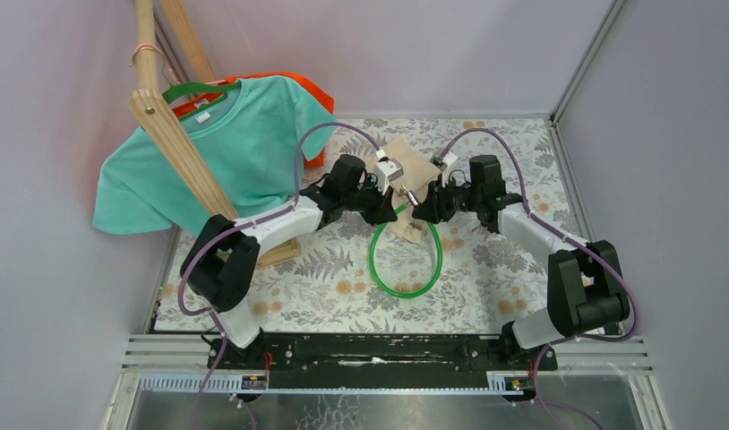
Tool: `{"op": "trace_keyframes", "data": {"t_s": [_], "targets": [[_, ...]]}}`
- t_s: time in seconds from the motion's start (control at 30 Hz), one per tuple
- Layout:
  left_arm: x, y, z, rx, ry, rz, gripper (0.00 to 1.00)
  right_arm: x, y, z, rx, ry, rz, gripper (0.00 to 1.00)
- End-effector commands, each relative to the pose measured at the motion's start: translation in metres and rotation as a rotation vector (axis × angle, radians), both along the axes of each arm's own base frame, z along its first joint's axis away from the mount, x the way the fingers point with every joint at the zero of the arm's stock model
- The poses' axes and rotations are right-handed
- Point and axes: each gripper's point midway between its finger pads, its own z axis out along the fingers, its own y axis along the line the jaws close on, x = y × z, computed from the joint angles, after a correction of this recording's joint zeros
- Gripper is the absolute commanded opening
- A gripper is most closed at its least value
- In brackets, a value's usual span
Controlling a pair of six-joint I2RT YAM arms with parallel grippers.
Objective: Lock with the key
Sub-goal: Lock the lock.
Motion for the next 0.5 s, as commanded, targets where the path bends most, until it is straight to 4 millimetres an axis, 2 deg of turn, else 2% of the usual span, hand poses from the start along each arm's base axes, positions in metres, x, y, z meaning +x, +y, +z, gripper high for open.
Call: {"op": "trace_keyframes", "data": {"t_s": [0.0,0.13,0.37,0.47], "targets": [[0.012,-0.023,0.071,-0.182,-0.224,-0.059,0.01,-0.016,0.020,0.020,0.088,0.028,0.114,0.36],[0.012,-0.023,0.071,-0.182,-0.223,-0.054,0.01,-0.017,0.020,0.022,0.090,0.018,0.119,0.29],[0.016,-0.024,0.076,-0.178,-0.244,-0.055,0.04,-0.017,0.021,0.030,0.095,-0.030,0.146,0.08],[0.018,-0.025,0.078,-0.159,-0.261,-0.080,0.06,-0.013,0.022,0.040,0.088,-0.099,0.163,0.01]]}}
